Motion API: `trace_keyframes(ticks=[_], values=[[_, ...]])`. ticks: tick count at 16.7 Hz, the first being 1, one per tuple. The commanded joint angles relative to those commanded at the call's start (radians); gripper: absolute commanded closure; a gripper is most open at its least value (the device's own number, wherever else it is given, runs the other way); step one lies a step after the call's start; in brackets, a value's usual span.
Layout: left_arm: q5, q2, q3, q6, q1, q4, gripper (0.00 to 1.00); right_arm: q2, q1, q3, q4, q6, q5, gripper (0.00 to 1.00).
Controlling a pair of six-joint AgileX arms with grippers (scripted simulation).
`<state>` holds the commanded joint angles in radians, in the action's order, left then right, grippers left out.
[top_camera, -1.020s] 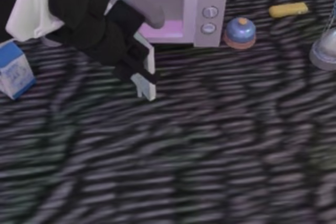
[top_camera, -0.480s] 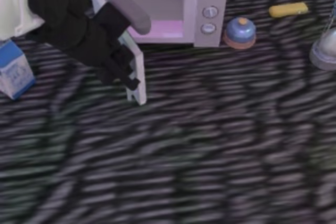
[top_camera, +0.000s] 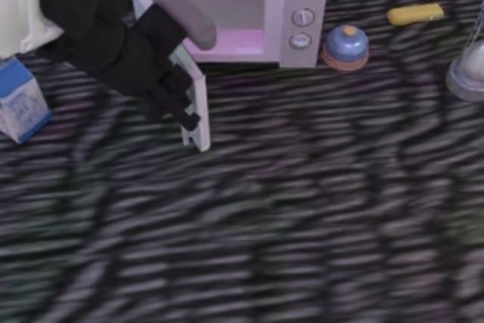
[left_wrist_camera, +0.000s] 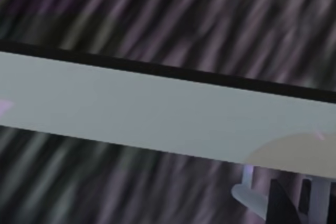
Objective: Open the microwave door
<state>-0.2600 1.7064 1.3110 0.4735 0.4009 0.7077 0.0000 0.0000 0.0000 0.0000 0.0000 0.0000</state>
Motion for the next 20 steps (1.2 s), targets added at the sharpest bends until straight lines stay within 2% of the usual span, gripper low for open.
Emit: trace_keyframes(ticks=[17,20], values=[[-0.004,0.0,-0.001,-0.002,0.004,0.001,1.0,0.0,0.0,0.0,0.0,0.0,0.0,0.0],[-0.014,-0.004,0.001,0.03,-0.01,0.008,1.0,0.0,0.0,0.0,0.0,0.0,0.0,0.0]])
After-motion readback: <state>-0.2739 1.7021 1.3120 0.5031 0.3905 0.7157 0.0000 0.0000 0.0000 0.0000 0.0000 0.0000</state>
